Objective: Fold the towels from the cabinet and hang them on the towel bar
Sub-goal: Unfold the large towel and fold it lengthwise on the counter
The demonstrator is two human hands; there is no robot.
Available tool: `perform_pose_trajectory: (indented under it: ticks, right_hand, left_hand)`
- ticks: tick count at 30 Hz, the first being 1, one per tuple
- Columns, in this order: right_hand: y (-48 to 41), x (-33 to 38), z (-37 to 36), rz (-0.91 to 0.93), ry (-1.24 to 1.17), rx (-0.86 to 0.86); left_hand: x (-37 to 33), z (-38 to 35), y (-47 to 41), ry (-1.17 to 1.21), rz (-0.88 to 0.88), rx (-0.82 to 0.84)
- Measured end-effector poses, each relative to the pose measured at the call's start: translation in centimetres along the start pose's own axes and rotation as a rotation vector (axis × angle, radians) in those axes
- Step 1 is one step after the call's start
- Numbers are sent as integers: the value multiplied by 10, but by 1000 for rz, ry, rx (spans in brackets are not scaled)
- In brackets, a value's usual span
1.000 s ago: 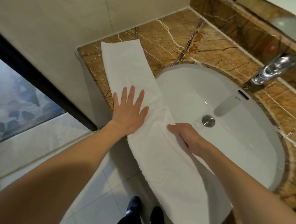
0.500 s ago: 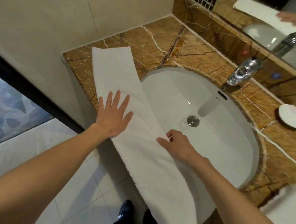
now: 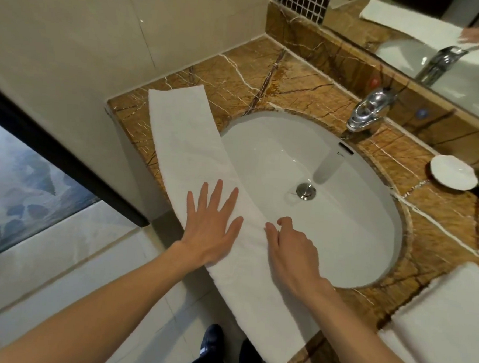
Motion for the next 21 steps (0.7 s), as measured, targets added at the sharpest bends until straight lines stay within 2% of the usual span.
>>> perform_pose_trajectory:
  ticks: [4,11,17,21]
  right_hand:
    - [9,-3,6,12,153,29]
    - [22,-20,6,-48,293,142]
    - [49,-25,7,-63,294,-19]
    - [71,-32,12,-101,230,-62]
  left_hand:
    - [-3,-13,6,1,43,38]
    - [-5,-25,10,-132,55,34]
    - [-6,-23,10,-139,68,20]
    - [-6,-22,10,-148,66,25]
Point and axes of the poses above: each hand's wrist, its own y-axis away from the middle knuckle, its own z-axis out of the back of the hand, x = y × z, the point moved 5 cm from there along -y, towards the middle knuckle, and after that the axes turned 8 degrees about -y, right-handed, at the moved point
